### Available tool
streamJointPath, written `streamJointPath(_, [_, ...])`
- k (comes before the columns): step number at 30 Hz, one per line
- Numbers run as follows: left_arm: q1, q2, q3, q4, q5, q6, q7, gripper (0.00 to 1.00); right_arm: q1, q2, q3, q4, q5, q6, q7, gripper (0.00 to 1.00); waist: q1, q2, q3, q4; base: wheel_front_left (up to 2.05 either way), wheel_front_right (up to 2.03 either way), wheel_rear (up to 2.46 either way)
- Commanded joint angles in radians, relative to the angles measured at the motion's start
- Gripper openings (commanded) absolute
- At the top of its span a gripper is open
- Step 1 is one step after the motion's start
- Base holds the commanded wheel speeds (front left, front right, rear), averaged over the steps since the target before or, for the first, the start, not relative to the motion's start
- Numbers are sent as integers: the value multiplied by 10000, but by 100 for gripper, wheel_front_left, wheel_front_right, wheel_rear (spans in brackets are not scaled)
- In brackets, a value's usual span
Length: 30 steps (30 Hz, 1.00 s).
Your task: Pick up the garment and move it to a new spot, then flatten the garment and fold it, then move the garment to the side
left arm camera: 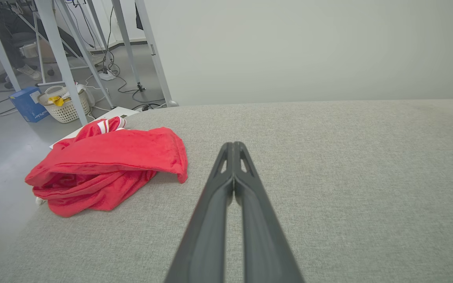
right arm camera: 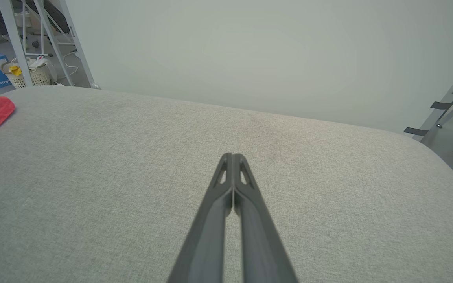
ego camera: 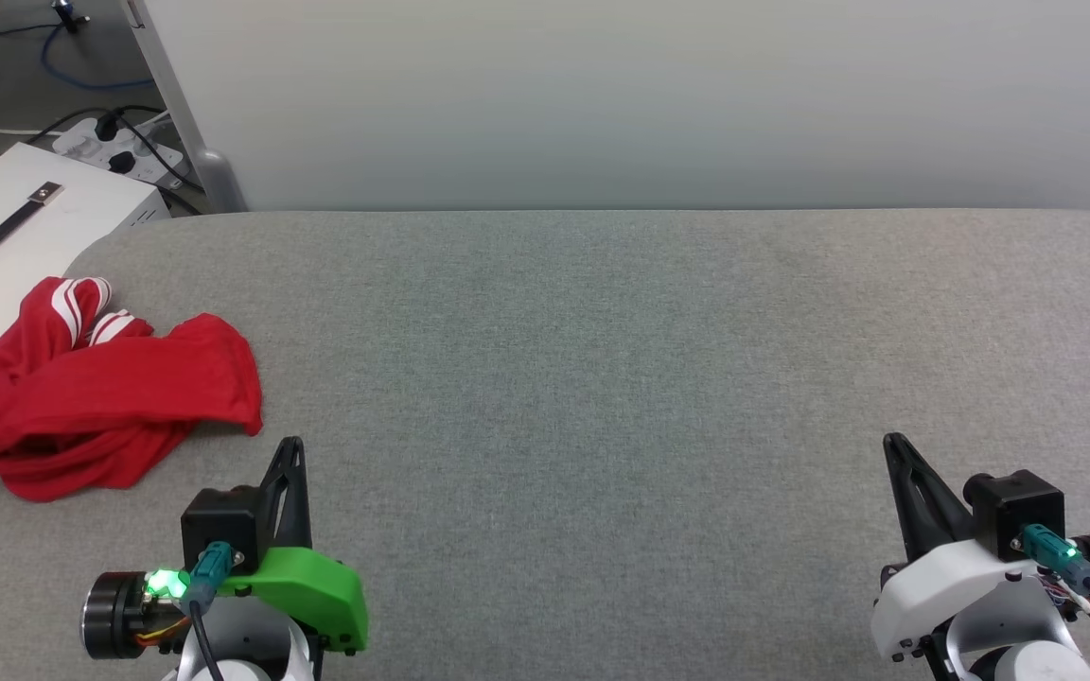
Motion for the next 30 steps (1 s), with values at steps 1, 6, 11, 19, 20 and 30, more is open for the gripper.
streamJointPath(1, [-168,-49,5,-22,97,43,-9,0,-165,-8,9,-49,-95,-9,30,0,0,53,0,0,0,0,0])
streamJointPath(6, [-168,-49,5,-22,97,43,-9,0,-165,-8,9,-49,-95,-9,30,0,0,53,0,0,0,0,0])
streamJointPath(11, [-168,-49,5,-22,97,43,-9,0,-165,-8,9,-49,-95,-9,30,0,0,53,0,0,0,0,0])
streamJointPath(19, [-168,-49,5,-22,97,43,-9,0,-165,-8,9,-49,-95,-9,30,0,0,53,0,0,0,0,0])
streamJointPath(20, [-168,-49,5,-22,97,43,-9,0,-165,-8,9,-49,-95,-9,30,0,0,53,0,0,0,0,0])
streamJointPath(30, [-168,-49,5,-22,97,43,-9,0,-165,-8,9,-49,-95,-9,30,0,0,53,0,0,0,0,0])
